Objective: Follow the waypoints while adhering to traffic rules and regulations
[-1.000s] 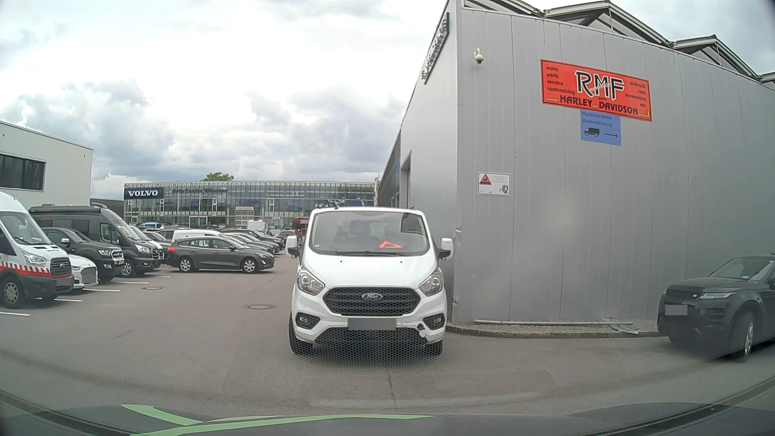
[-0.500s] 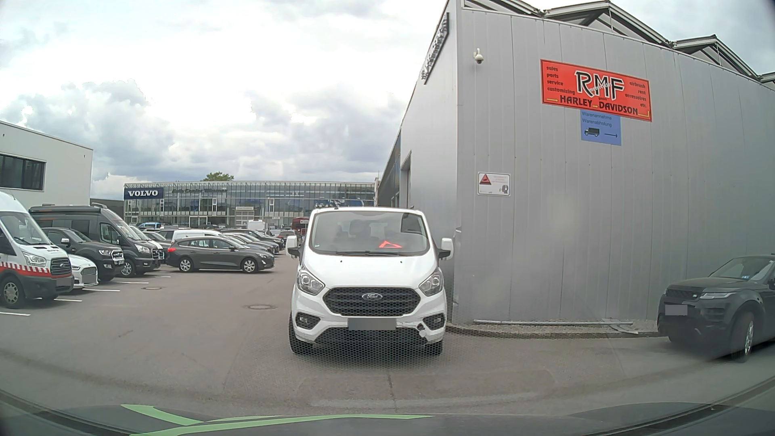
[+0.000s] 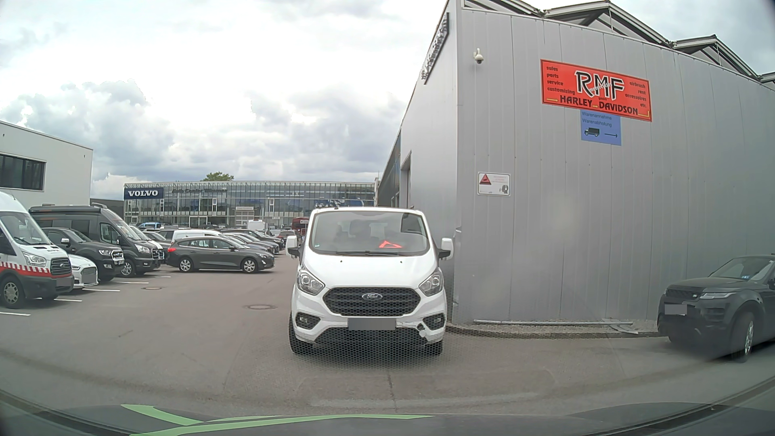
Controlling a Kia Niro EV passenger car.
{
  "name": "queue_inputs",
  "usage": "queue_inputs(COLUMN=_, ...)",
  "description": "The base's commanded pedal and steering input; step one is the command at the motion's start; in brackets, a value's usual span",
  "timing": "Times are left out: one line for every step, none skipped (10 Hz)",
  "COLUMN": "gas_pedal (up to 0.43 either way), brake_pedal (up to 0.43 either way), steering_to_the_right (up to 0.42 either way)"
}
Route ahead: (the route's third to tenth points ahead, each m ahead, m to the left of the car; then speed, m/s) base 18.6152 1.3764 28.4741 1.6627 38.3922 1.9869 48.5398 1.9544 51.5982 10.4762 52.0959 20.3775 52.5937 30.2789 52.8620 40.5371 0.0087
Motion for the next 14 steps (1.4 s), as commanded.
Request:
queue_inputs(gas_pedal=0.000, brake_pedal=0.329, steering_to_the_right=0.006)
queue_inputs(gas_pedal=0.000, brake_pedal=0.335, steering_to_the_right=0.006)
queue_inputs(gas_pedal=0.000, brake_pedal=0.335, steering_to_the_right=0.005)
queue_inputs(gas_pedal=0.000, brake_pedal=0.335, steering_to_the_right=0.006)
queue_inputs(gas_pedal=0.000, brake_pedal=0.329, steering_to_the_right=0.005)
queue_inputs(gas_pedal=0.000, brake_pedal=0.335, steering_to_the_right=0.006)
queue_inputs(gas_pedal=0.000, brake_pedal=0.335, steering_to_the_right=0.006)
queue_inputs(gas_pedal=0.000, brake_pedal=0.335, steering_to_the_right=0.006)
queue_inputs(gas_pedal=0.000, brake_pedal=0.329, steering_to_the_right=0.005)
queue_inputs(gas_pedal=0.000, brake_pedal=0.335, steering_to_the_right=0.006)
queue_inputs(gas_pedal=0.000, brake_pedal=0.335, steering_to_the_right=0.006)
queue_inputs(gas_pedal=0.000, brake_pedal=0.335, steering_to_the_right=0.006)
queue_inputs(gas_pedal=0.000, brake_pedal=0.335, steering_to_the_right=0.005)
queue_inputs(gas_pedal=0.000, brake_pedal=0.335, steering_to_the_right=0.006)
